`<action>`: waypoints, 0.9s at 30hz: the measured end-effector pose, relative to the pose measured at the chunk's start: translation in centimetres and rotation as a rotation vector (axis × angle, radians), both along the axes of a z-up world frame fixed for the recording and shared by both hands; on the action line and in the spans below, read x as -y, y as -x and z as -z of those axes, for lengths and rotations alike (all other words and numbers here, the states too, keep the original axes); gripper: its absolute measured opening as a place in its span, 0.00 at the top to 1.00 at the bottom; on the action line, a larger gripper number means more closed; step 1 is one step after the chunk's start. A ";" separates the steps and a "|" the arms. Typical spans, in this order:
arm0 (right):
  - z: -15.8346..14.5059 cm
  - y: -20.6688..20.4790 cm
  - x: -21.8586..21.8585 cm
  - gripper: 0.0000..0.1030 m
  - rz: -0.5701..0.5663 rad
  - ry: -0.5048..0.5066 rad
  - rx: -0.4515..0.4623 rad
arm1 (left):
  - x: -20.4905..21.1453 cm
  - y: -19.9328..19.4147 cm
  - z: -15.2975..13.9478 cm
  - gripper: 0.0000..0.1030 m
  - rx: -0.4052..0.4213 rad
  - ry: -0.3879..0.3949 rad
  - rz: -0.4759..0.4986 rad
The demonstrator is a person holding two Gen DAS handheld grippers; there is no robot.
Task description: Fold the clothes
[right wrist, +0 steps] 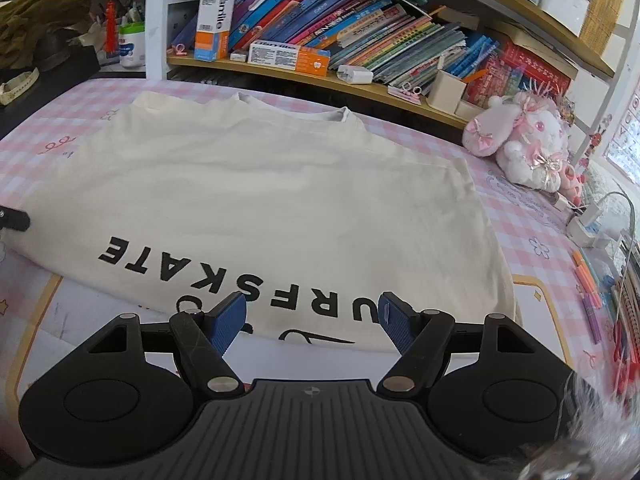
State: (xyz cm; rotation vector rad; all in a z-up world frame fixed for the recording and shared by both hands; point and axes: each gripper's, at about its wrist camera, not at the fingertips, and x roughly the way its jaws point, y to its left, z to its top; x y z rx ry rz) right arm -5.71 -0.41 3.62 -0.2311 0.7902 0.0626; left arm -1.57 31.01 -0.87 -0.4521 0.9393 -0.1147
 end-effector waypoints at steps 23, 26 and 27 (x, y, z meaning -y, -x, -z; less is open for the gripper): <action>0.5 -2.5 -15.1 0.27 -0.765 0.091 -0.023 | -0.8 -0.8 -0.7 0.98 -0.010 0.152 -0.037; 0.8 -2.5 -16.5 0.29 -0.813 0.097 -0.021 | -0.7 -0.6 -1.9 0.98 0.020 0.192 -0.027; 1.0 -2.5 -16.8 0.29 -0.821 0.093 -0.026 | -0.6 -0.7 -2.2 0.98 0.027 0.204 -0.021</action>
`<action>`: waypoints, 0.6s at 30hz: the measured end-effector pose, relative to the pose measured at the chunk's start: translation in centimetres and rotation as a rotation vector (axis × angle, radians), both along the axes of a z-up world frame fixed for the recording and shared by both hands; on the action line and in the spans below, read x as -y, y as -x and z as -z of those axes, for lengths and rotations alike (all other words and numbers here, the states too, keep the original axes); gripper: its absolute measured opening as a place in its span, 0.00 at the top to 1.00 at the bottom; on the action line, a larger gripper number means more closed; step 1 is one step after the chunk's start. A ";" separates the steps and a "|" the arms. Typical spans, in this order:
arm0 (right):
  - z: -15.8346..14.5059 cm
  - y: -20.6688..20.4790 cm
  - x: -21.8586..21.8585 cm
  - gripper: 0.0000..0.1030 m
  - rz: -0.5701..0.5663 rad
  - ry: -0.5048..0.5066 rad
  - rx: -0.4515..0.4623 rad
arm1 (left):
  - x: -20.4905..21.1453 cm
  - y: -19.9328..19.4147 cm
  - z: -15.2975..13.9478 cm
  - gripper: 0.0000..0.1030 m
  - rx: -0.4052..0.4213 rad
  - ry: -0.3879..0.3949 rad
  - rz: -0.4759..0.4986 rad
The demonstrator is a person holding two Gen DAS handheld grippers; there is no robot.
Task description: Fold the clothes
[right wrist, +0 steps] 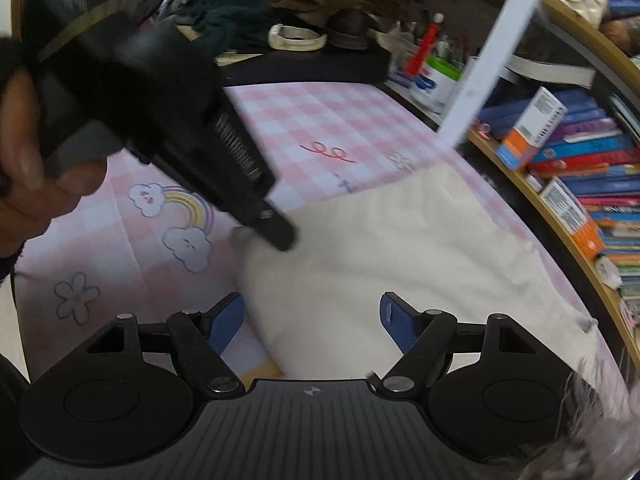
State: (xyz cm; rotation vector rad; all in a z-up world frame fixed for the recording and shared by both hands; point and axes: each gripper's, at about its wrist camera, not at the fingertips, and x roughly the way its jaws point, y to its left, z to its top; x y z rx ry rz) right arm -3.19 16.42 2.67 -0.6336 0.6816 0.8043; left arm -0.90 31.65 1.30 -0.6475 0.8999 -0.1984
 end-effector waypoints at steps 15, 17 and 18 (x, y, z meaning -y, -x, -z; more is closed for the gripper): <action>0.4 -2.4 0.6 0.95 0.057 -0.067 -0.082 | -1.1 -0.5 -1.1 0.21 -0.001 0.036 -0.031; -0.4 -2.7 1.5 0.95 0.105 -0.117 -0.100 | -2.2 -0.5 -0.3 0.21 -0.015 0.097 -0.056; -0.8 -2.9 2.1 0.95 0.133 -0.147 -0.113 | -2.7 -0.6 0.3 0.19 -0.033 0.145 -0.067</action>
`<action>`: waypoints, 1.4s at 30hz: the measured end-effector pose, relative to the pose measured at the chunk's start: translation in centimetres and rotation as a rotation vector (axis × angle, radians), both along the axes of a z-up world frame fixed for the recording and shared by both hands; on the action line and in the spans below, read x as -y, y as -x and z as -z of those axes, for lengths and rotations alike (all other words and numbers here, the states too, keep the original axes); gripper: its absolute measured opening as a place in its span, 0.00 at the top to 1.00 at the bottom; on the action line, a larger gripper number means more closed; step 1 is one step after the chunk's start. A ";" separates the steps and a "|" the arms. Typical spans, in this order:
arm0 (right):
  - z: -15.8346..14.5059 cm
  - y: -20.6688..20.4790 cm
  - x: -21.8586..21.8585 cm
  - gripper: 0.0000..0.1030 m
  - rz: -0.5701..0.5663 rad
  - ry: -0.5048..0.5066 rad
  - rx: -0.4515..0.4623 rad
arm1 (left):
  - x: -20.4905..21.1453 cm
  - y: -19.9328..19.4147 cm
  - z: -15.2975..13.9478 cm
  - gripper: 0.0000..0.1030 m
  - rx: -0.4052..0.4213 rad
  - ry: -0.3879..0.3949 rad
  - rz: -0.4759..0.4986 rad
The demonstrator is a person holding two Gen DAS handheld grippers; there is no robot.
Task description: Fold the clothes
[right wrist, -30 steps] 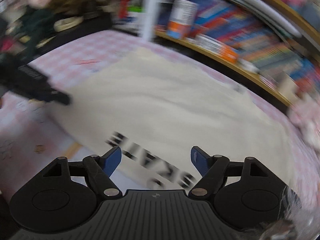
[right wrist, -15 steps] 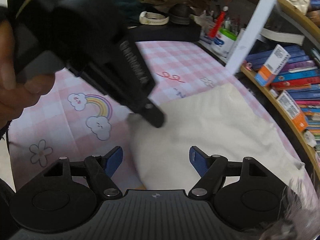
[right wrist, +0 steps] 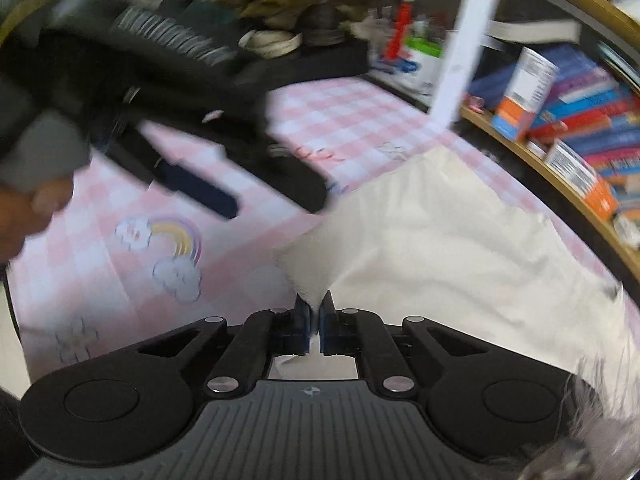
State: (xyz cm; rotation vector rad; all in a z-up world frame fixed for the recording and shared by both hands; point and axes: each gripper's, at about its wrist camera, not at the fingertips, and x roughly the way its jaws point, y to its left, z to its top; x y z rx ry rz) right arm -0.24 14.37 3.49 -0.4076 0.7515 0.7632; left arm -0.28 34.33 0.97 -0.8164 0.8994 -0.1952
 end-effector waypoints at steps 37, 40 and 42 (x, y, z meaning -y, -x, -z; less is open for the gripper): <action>-2.1 -8.4 9.8 0.37 0.518 -0.148 -0.287 | 1.7 -2.6 6.4 0.23 -0.073 0.371 -0.040; -2.1 -10.7 9.2 0.32 0.540 -0.111 -0.312 | 1.9 -2.5 6.2 0.26 -0.073 0.335 -0.033; -2.2 -12.2 8.7 0.29 0.550 -0.085 -0.328 | 2.0 -2.3 6.2 0.27 -0.072 0.322 -0.036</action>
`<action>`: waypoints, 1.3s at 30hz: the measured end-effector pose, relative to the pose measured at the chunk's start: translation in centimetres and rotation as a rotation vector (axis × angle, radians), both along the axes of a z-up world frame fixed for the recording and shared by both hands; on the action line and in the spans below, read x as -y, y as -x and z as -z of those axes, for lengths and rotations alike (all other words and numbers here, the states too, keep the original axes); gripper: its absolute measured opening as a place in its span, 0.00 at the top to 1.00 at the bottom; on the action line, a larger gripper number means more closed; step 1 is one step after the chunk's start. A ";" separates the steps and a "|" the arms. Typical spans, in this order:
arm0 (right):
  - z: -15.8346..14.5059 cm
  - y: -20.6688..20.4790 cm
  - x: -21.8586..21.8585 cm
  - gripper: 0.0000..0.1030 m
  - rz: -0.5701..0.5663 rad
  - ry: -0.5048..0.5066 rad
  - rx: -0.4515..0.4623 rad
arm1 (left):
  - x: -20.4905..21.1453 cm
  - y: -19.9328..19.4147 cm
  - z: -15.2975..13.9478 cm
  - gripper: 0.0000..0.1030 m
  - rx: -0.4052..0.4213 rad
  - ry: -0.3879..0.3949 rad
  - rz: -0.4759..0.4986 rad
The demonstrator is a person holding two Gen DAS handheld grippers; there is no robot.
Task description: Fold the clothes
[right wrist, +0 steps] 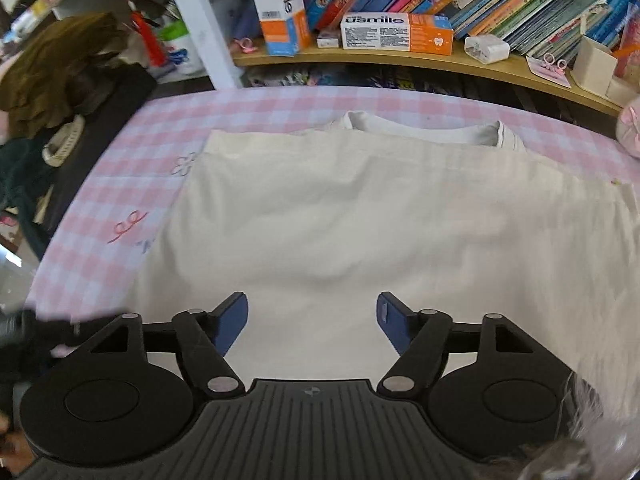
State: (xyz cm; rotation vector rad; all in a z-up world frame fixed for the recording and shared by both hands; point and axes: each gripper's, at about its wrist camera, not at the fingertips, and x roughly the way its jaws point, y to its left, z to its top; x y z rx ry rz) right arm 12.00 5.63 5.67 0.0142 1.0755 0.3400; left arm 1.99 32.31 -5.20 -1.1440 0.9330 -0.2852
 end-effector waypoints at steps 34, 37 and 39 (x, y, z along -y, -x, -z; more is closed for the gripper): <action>3.6 -10.7 -22.0 0.40 -0.311 0.366 -0.194 | 5.2 1.0 -6.6 0.93 0.236 -0.406 0.137; 4.8 -11.1 -21.9 0.45 -0.288 0.410 -0.199 | 5.3 1.2 -6.9 0.93 0.245 -0.414 0.140; 5.4 -11.4 -21.6 0.54 -0.268 0.427 -0.207 | 5.5 1.4 -7.0 0.93 0.252 -0.422 0.146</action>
